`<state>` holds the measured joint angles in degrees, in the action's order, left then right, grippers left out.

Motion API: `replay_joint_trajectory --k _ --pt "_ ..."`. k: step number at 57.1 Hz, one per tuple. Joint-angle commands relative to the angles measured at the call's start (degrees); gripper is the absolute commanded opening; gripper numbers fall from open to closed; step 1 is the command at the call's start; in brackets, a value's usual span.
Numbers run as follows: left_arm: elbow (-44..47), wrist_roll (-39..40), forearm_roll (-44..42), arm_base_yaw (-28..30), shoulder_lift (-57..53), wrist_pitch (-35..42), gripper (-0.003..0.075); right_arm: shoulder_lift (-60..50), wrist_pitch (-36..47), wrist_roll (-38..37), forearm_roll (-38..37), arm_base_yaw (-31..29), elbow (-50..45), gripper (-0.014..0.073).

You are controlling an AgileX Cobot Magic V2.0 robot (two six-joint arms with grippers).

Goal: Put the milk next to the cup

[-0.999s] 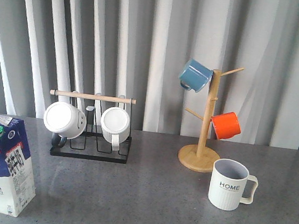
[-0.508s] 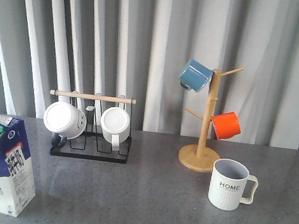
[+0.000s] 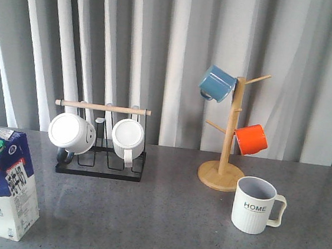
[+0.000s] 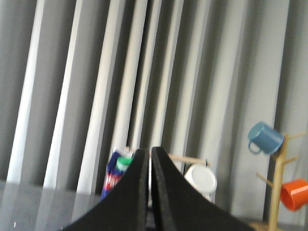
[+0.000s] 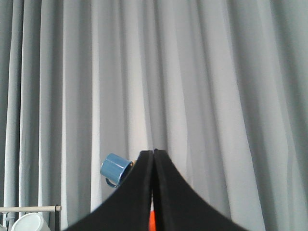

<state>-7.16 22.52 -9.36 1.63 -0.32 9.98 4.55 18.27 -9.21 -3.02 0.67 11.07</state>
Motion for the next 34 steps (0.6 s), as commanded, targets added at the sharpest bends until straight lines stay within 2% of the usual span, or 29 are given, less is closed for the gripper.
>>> replay_joint_trajectory --k 1,5,12,21,34 --pt "-9.7 -3.5 0.6 0.0 4.9 -0.4 -0.0006 11.2 -5.9 0.1 -1.8 -0.3 10.0 -0.0008" --pt "-14.6 -7.7 0.8 0.0 12.1 -1.9 -0.0006 19.9 -11.4 0.3 -4.4 -0.2 16.0 -0.0008" --pt "-21.0 -7.8 0.8 0.0 25.4 1.4 -0.0006 32.7 -15.1 -0.1 -4.3 0.4 23.2 -0.0008" --pt "-23.3 -7.9 0.8 -1.2 38.7 11.0 -0.0006 42.0 -11.7 -0.1 -3.0 0.4 24.3 -0.0008" --pt "-24.2 -7.9 0.8 -1.8 49.2 11.1 0.0022 52.6 -4.2 0.7 -3.2 0.2 24.4 0.0029"
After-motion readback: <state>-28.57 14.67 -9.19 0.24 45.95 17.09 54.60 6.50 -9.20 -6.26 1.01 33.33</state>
